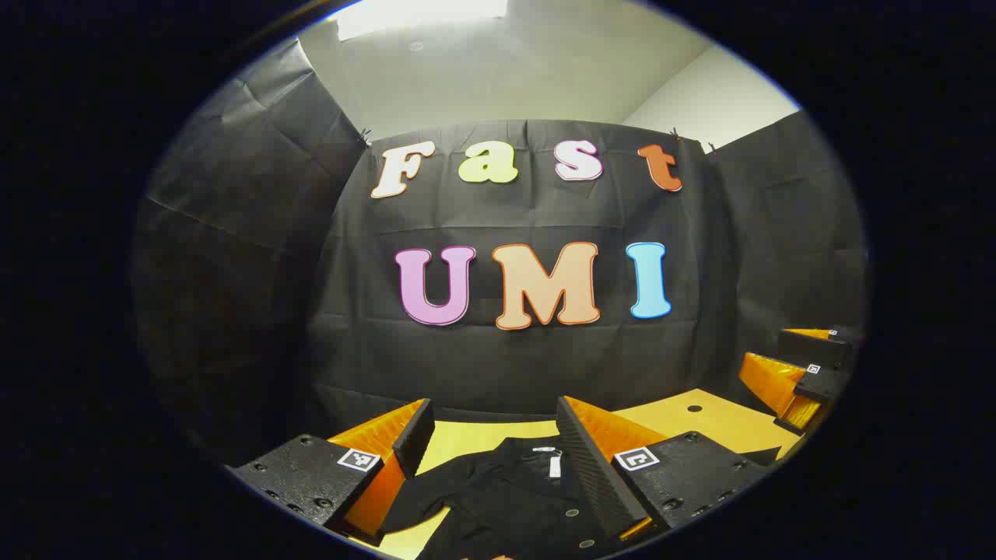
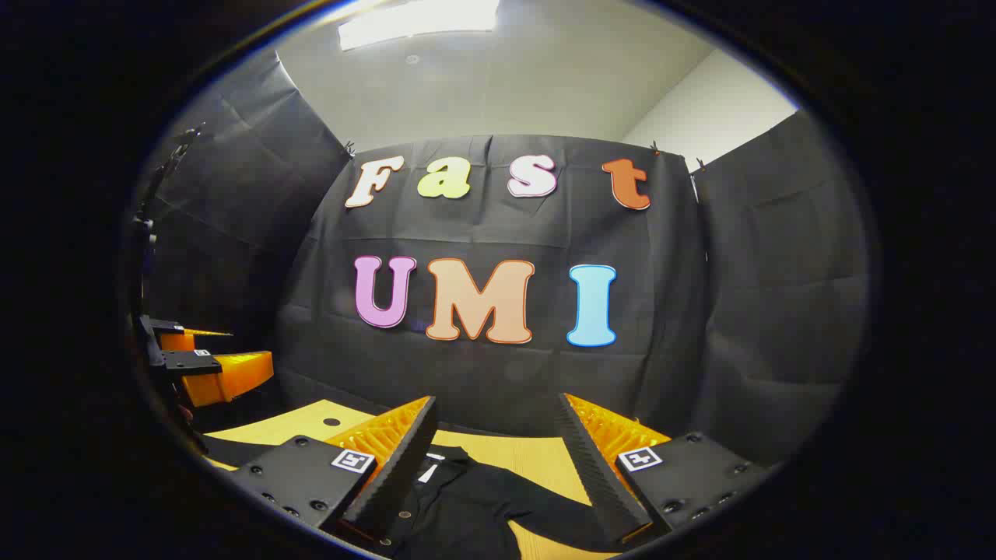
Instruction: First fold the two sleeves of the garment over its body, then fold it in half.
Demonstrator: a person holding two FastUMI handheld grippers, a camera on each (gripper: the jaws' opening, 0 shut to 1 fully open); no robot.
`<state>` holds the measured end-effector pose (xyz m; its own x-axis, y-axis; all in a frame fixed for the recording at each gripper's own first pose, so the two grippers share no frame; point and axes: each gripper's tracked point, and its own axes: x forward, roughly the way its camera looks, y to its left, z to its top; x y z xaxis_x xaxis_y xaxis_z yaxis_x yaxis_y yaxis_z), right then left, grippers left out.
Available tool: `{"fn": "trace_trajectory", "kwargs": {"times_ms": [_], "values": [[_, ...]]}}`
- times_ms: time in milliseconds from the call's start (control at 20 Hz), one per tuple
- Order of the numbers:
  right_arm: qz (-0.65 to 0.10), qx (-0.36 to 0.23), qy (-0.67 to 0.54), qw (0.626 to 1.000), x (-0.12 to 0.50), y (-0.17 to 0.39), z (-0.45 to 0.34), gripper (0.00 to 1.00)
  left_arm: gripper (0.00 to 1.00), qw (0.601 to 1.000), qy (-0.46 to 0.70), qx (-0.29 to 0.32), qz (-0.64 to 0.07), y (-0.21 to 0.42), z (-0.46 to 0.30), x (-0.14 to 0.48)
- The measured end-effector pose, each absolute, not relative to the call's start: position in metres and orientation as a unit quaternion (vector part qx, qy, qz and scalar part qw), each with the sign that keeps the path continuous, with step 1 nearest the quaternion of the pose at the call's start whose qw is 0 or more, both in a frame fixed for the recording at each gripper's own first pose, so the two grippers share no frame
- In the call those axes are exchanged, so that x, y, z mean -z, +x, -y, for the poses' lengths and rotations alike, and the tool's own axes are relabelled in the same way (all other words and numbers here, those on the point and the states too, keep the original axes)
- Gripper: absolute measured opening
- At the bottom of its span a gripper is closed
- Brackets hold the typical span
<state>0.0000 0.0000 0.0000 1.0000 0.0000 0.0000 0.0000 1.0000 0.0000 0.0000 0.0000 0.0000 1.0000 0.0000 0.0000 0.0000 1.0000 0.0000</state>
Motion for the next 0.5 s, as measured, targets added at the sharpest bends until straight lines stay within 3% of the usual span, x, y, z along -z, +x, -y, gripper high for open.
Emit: {"fn": "trace_trajectory", "kwargs": {"times_ms": [500], "values": [[-0.011, 0.002, 0.029, 1.0, 0.005, 0.002, -0.016, 0.97, 0.93, 1.0, 0.023, -0.008, -0.001, 0.0, -0.029, 0.008]]}}
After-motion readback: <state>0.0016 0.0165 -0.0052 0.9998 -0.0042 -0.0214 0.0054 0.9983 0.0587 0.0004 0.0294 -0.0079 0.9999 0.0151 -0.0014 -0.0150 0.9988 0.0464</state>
